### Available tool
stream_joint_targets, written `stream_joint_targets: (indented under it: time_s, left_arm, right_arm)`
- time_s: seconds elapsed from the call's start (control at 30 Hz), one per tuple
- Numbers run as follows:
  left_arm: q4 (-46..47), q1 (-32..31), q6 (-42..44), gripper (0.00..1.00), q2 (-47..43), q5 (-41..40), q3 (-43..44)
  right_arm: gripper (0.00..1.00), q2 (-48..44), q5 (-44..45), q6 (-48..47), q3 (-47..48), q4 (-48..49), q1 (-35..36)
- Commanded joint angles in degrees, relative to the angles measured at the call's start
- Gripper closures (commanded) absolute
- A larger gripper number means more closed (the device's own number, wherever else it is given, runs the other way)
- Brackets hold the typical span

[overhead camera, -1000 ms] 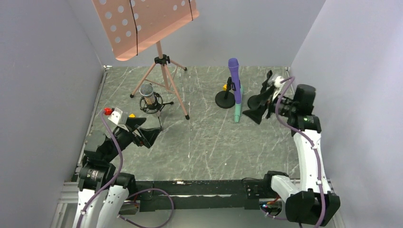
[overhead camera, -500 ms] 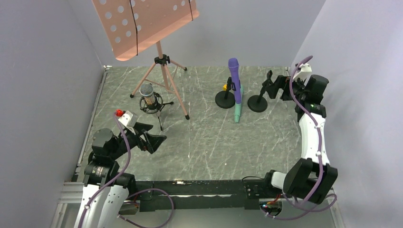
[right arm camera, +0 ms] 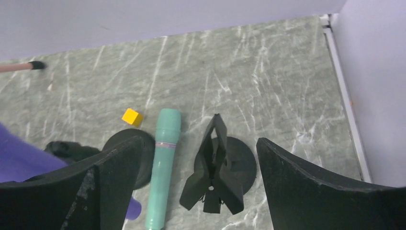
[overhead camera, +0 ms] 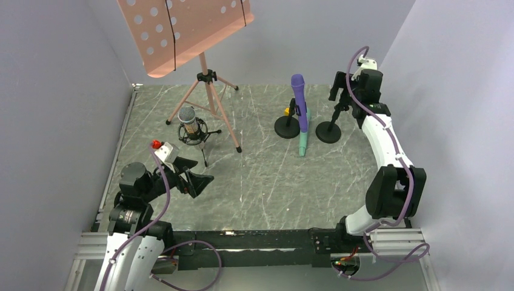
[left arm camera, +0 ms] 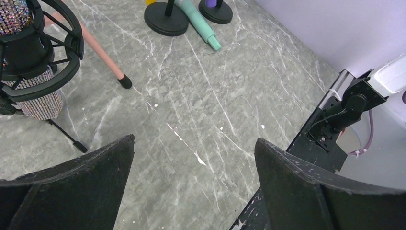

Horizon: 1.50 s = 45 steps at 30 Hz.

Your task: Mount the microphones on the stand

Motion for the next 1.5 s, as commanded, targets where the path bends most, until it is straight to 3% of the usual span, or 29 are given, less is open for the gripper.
stream_joint_targets:
  time_s: [0.0,0.13,0.57,0.8,1.17,1.47]
  left_arm:
    - [2.4,0.6,0.6,0.01,0.7,2.1,0.2]
    - [2.8,0.7,0.4,0.01,0.6,2.5,0.0]
    - [3.0,1.0,0.2,0.01,0.3,2.7,-0.1]
    - [3.2,1.0,0.2,0.01,0.1,3.1,-0.2]
    - [4.4,1.0,-0.4,0.01,-0.6,4.8,-0.6]
    - [5.9,1.0,-1.0,0.01,-1.0,7.7,-0.8]
  right_arm:
    - [0.11,0.8,11.8,2.4,2.7,0.9,0.7]
    - [0.21,0.3,12.9,1.4,1.3,1.3,2.3]
    - [0.66,1.7,13.2,0.7,1.4,2.4,3.2]
    - [0.81,-0.2,13.9,0.6,-0.3,3.9,3.2]
    - [0.88,-11.4,11.1,-1.3,-4.5,3.6,3.2]
    - [0.88,-22.9,-3.2,-3.6,-8.6,-4.9,3.2]
